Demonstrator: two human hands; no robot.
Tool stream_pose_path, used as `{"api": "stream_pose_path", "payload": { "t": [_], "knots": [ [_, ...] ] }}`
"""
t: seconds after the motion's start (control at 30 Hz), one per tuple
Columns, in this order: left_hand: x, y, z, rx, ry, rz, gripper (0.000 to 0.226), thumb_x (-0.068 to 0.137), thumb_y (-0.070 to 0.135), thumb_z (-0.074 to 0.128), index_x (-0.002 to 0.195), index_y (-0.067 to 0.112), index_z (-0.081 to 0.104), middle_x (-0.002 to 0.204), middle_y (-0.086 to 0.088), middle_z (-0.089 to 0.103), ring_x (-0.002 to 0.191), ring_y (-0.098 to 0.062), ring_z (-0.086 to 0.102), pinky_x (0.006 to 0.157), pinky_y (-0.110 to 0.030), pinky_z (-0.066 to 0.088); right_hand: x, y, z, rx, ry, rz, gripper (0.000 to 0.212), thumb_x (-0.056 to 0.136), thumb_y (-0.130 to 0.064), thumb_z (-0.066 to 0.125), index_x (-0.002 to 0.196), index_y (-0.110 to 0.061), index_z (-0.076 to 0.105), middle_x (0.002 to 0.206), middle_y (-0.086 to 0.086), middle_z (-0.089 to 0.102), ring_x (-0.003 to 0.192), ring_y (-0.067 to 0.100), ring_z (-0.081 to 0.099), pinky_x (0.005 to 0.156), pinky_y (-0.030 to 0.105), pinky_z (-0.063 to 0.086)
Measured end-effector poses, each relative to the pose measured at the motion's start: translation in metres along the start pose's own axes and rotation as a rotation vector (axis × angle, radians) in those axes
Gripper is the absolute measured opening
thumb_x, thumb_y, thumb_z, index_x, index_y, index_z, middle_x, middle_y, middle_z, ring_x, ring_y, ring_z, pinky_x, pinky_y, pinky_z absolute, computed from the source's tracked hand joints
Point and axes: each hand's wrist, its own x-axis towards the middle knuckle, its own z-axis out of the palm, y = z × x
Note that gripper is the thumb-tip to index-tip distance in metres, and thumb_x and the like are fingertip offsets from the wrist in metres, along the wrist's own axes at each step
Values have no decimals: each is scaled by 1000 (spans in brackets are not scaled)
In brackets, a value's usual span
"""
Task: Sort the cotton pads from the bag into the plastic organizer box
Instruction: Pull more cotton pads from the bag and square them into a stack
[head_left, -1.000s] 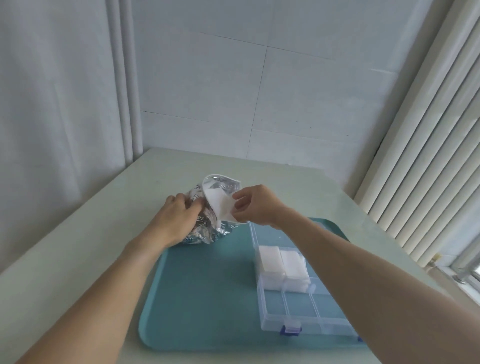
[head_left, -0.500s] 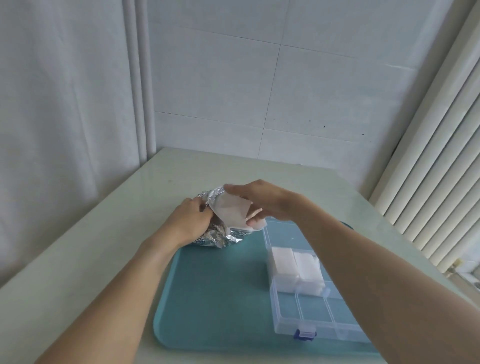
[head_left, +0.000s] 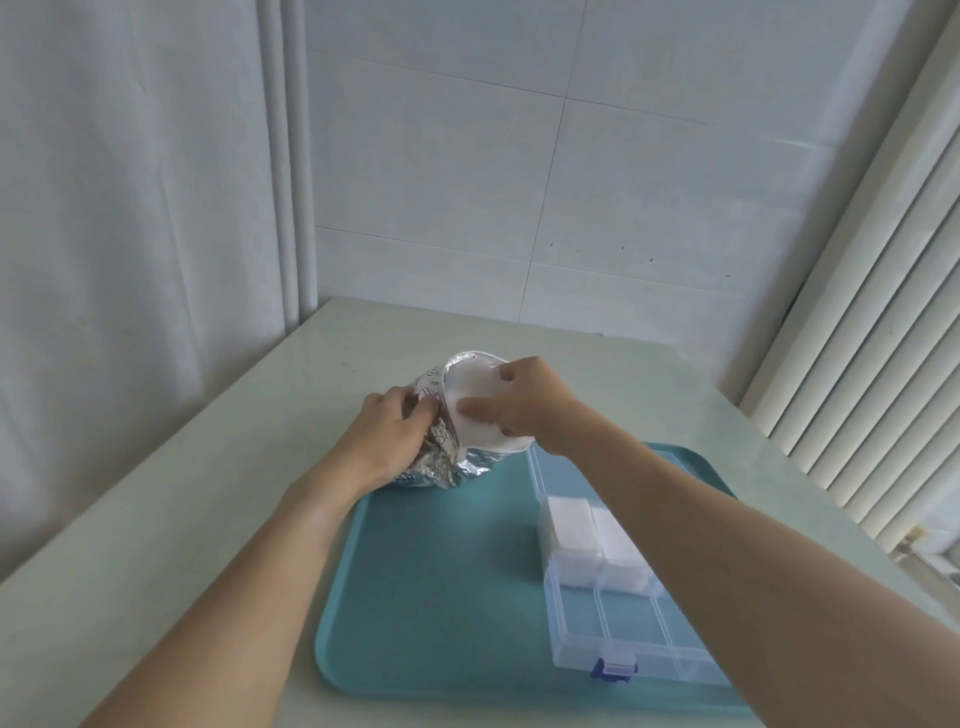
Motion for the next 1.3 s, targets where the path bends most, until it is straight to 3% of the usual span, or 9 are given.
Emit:
{"api": "stream_pose_path", "payload": {
  "t": [0.07, 0.17, 0.23, 0.37, 0.47, 0.7, 0.83, 1.1, 1.3],
  "knots": [
    [-1, 2, 1, -18, 21, 8, 55, 90, 61, 41, 125, 22, 57, 120, -7, 53, 108, -22, 56, 88, -34, 40, 0, 5, -11, 65, -17, 67, 53, 90, -22, 75, 134, 1, 54, 80, 4, 60, 51, 12, 60, 56, 27, 55],
    [-5, 6, 5, 1, 35, 40, 47, 98, 49, 45, 136, 21, 50, 129, -5, 45, 109, -15, 46, 93, -29, 34, -3, 14, -19, 144, -63, 143, 43, 95, -13, 68, 131, 7, 55, 98, 14, 67, 65, 22, 68, 74, 37, 63],
    [-8, 10, 6, 10, 39, 45, 48, 100, 45, 46, 140, 20, 45, 132, -6, 41, 118, -18, 45, 94, -26, 29, -6, 18, -20, 120, -62, 156, 41, 92, -16, 72, 123, 4, 55, 82, 15, 73, 69, 29, 72, 81, 47, 62],
    [-12, 14, 7, 22, 52, 47, 50, 100, 44, 47, 143, 20, 42, 133, -6, 39, 129, -23, 45, 93, -24, 27, -12, 20, -19, 4, 27, 77, 41, 83, -23, 82, 107, -11, 51, 60, 10, 70, 46, 17, 67, 55, 26, 59],
    [-13, 14, 8, 36, 55, 50, 51, 99, 44, 48, 143, 20, 43, 135, -8, 40, 130, -24, 45, 94, -25, 28, -12, 17, -11, -320, 194, -96, 26, 82, -30, 80, 86, -7, 68, 74, 13, 73, 69, 27, 72, 61, 32, 55],
    [-13, 13, 7, 47, 38, 51, 51, 99, 45, 47, 144, 20, 42, 139, -10, 39, 133, -26, 42, 95, -27, 28, -10, 7, -3, -588, 118, -279, 65, 82, -35, 81, 138, -16, 53, 127, 10, 60, 116, 31, 57, 88, 34, 45],
    [-13, 13, 7, 56, 31, 59, 55, 98, 46, 50, 145, 20, 41, 139, -9, 39, 132, -24, 42, 97, -26, 29, -7, 8, 1, -804, 176, -245, 45, 80, -52, 77, 92, -14, 56, 96, 7, 59, 93, 31, 59, 70, 33, 41],
    [-14, 14, 7, 60, 38, 51, 56, 97, 45, 51, 145, 20, 40, 139, -9, 38, 132, -24, 43, 99, -26, 29, -4, 9, -10, -311, 36, 68, 46, 82, -38, 79, 59, -13, 48, 54, 2, 47, 47, 16, 45, 46, 24, 33],
    [-14, 14, 11, 80, 101, 84, 53, 99, 45, 48, 144, 20, 39, 140, -8, 37, 134, -27, 37, 105, -32, 30, -4, 15, -25, 56, 81, 96, 23, 90, -12, 66, 101, 8, 66, 72, 17, 67, 50, 25, 66, 65, 34, 63]
  ]
}}
